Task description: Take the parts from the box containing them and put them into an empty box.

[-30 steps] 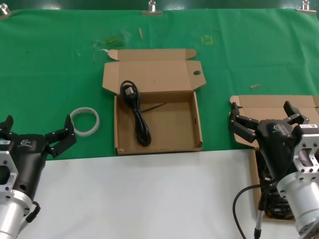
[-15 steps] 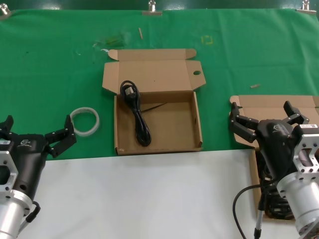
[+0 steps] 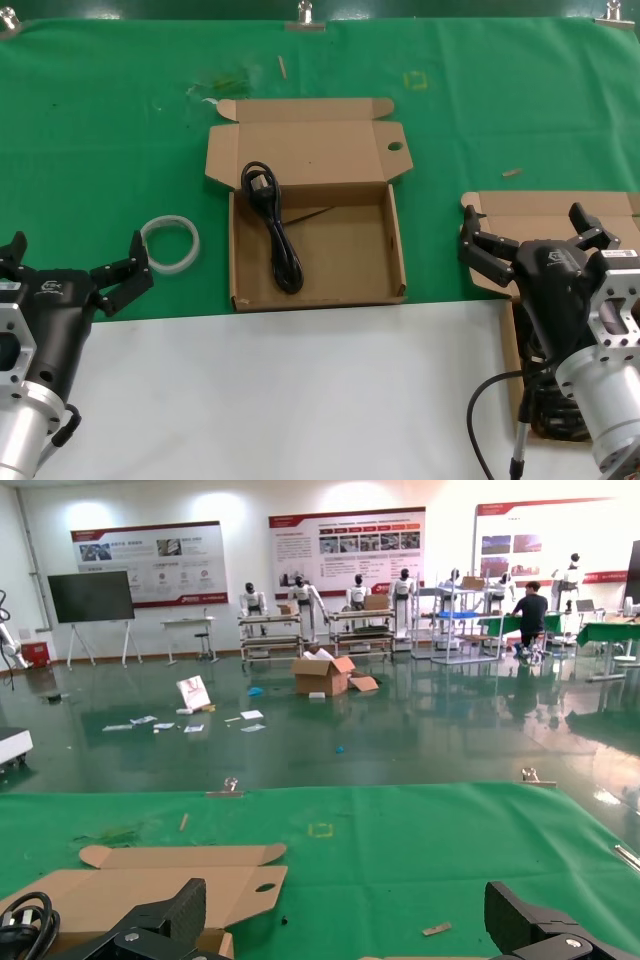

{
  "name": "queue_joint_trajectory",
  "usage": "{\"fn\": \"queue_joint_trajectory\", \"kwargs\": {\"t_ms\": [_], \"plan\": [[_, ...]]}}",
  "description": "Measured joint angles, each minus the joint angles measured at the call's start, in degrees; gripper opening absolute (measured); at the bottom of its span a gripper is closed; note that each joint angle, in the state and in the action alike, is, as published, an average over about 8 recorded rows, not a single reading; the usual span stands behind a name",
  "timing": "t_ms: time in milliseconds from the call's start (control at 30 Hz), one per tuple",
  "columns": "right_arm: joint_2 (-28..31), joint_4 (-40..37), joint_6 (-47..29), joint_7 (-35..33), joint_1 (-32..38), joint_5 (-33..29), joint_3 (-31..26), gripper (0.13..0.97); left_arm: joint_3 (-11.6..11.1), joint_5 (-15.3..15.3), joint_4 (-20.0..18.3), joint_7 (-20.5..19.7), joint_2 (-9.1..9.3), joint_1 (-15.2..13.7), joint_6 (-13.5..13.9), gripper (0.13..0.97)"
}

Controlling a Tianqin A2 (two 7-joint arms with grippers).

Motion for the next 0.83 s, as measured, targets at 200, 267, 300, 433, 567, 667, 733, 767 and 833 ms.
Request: {"fn": "queue_joint_trajectory", "kwargs": {"t_ms": [200,267,300,433,567,667,733,767,833], "plan": [[0.0,0.0,0.0,0.0,0.0,0.0,0.0,0.966,0.0,0.0,0.0,0.0,0.0,0.0,0.0,0.966],[0.0,0.0,0.0,0.0,0.0,0.0,0.0,0.966,0.0,0.0,0.0,0.0,0.0,0.0,0.0,0.966],[0.0,0.0,0.0,0.0,0.0,0.0,0.0,0.966,0.0,0.0,0.0,0.0,0.0,0.0,0.0,0.966],[0.0,0.0,0.0,0.0,0.0,0.0,0.0,0.966,0.0,0.0,0.0,0.0,0.0,0.0,0.0,0.966],[0.0,0.0,0.0,0.0,0.0,0.0,0.0,0.966,0.0,0.0,0.0,0.0,0.0,0.0,0.0,0.966],[0.0,0.0,0.0,0.0,0.0,0.0,0.0,0.966,0.0,0.0,0.0,0.0,0.0,0.0,0.0,0.966],[0.0,0.0,0.0,0.0,0.0,0.0,0.0,0.966,0.0,0.0,0.0,0.0,0.0,0.0,0.0,0.966],[0.0,0.0,0.0,0.0,0.0,0.0,0.0,0.966,0.0,0.0,0.0,0.0,0.0,0.0,0.0,0.966],[0.0,0.0,0.0,0.0,0.0,0.0,0.0,0.966,0.0,0.0,0.0,0.0,0.0,0.0,0.0,0.966]]}}
